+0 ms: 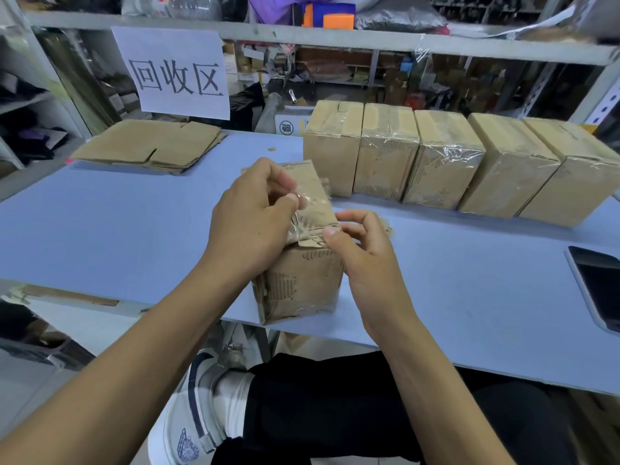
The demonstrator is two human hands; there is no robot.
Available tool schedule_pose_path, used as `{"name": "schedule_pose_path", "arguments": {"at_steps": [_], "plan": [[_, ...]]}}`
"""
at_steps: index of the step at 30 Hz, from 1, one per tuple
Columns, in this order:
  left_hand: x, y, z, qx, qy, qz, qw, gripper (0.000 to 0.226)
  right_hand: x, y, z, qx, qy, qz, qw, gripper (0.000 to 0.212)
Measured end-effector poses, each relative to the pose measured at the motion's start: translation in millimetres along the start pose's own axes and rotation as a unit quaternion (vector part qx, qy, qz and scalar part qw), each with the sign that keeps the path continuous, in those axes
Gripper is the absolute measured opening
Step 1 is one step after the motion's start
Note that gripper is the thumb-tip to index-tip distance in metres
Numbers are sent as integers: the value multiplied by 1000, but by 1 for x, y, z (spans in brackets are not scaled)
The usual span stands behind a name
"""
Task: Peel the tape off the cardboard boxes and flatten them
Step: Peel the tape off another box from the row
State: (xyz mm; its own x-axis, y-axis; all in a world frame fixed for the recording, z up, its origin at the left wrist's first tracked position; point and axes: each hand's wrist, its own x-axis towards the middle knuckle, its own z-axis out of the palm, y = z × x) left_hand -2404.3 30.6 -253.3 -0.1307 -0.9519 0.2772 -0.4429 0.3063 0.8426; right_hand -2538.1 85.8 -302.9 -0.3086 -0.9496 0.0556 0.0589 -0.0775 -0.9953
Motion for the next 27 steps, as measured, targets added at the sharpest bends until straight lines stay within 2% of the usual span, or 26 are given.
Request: {"name": "schedule_pose_path", "arguments": {"at_steps": [3, 6, 8, 15, 21, 27], "plan": [[6, -1, -4, -41, 7, -21, 999, 11, 0, 5, -2, -3, -23, -54, 998, 24], [9, -3, -6, -92, 24, -39, 995, 18, -5, 5, -1, -48, -19, -136, 989, 19], [7, -5, -5, -78, 36, -31, 996, 16, -6, 4, 2, -89, -24, -167, 982, 30], [4, -6, -5, -78, 47, -17, 996, 4, -1, 7, 5, -121, -57, -213, 968, 46], [4, -6, -18, -96, 3, -9, 995, 25, 2, 8, 6, -180, -51, -267, 945, 62], [6, -9, -17, -70, 14, -8, 997, 31, -1, 9, 10, -226, -18, -298, 927, 57]]}}
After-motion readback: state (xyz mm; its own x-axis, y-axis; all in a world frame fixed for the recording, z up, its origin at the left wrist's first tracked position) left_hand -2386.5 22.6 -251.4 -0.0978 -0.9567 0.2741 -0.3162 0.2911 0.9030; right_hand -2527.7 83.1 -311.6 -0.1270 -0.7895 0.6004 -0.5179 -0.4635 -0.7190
